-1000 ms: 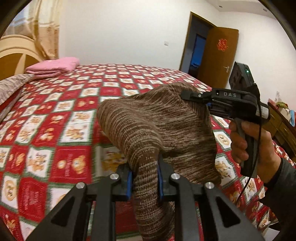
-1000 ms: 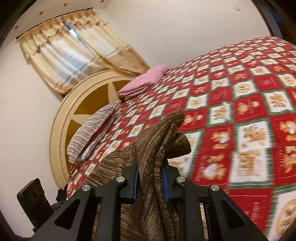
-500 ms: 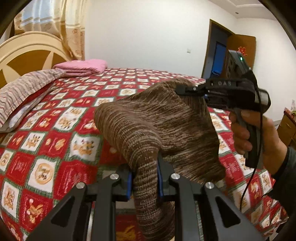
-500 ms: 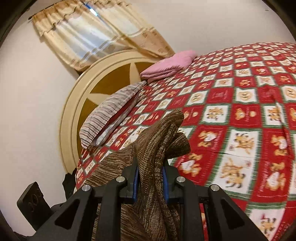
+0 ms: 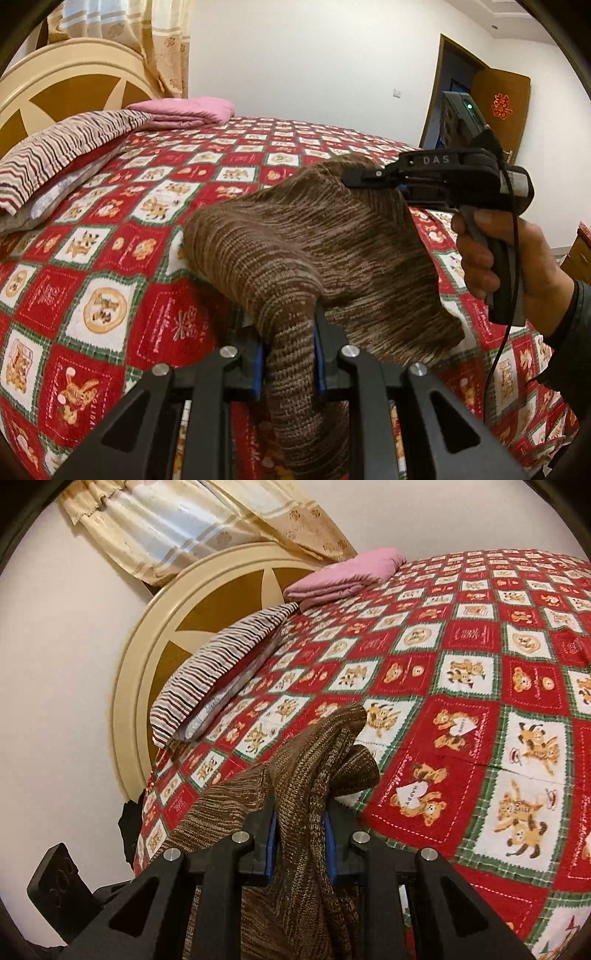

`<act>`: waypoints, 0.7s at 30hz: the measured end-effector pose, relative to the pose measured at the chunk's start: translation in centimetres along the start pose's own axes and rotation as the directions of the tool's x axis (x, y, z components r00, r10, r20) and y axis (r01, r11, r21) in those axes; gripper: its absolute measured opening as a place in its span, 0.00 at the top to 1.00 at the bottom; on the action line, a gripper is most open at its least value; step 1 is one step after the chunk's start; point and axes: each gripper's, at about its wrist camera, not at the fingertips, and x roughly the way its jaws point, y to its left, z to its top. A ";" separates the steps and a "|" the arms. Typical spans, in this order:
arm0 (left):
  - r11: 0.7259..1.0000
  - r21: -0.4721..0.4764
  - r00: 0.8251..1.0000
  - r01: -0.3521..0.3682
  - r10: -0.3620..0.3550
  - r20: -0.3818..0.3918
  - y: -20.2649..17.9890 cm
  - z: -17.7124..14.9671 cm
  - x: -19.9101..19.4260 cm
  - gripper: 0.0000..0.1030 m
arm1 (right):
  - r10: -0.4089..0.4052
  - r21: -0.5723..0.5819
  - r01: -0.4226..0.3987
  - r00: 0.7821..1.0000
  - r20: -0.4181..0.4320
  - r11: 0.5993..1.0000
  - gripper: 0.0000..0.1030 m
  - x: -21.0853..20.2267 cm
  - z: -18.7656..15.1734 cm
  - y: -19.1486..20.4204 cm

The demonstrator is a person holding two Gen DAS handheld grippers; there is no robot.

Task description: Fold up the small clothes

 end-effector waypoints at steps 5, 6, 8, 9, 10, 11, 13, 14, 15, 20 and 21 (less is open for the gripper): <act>1.000 -0.011 1.000 0.000 -0.001 -0.015 0.3 -0.5 0.4 0.79 | -0.008 0.015 0.009 1.000 -0.019 1.000 0.80 1.2 -0.2 -0.5; 1.000 -0.013 1.000 0.000 0.000 -0.017 0.4 -0.6 0.5 0.79 | -0.010 0.017 0.010 1.000 -0.022 1.000 0.80 1.3 -0.3 -0.6; 1.000 -0.015 1.000 0.002 -0.003 -0.020 0.6 -0.8 0.7 0.79 | -0.013 0.020 0.013 1.000 -0.027 1.000 0.80 1.6 -0.5 -0.7; 1.000 -0.014 1.000 0.001 -0.002 -0.022 0.6 -0.9 0.8 0.79 | -0.014 0.021 0.014 1.000 -0.028 1.000 0.80 1.7 -0.5 -0.8; 1.000 -0.015 1.000 0.002 -0.002 -0.024 0.7 -1.0 0.9 0.79 | -0.013 0.023 0.013 0.999 -0.029 1.000 0.80 1.8 -0.6 -0.9; 1.000 -0.018 1.000 0.003 -0.004 -0.026 0.7 -1.0 1.0 0.79 | -0.012 0.024 0.013 0.999 -0.031 1.000 0.80 1.8 -0.6 -0.9; 1.000 -0.021 1.000 0.006 -0.006 -0.029 0.9 -1.1 1.1 0.79 | -0.016 0.024 0.017 0.999 -0.036 1.000 0.80 2.0 -0.6 -1.1; 1.000 -0.021 1.000 0.007 -0.007 -0.030 0.9 -1.2 1.1 0.79 | -0.015 0.025 0.016 0.999 -0.037 1.000 0.80 2.1 -0.5 -1.2; 1.000 -0.022 0.999 0.007 -0.008 -0.032 1.0 -1.2 1.2 0.79 | -0.015 0.028 0.016 0.999 -0.039 0.999 0.80 2.3 -0.5 -1.3; 1.000 -0.029 0.999 0.002 -0.003 -0.052 1.3 -1.7 1.9 0.75 | -0.030 0.033 0.032 0.998 -0.047 0.999 0.80 3.3 -0.6 -1.8; 1.000 -0.026 0.998 -0.003 0.001 -0.061 1.3 -1.8 2.1 0.72 | -0.034 0.036 0.036 0.998 -0.049 0.999 0.80 3.5 -0.7 -2.0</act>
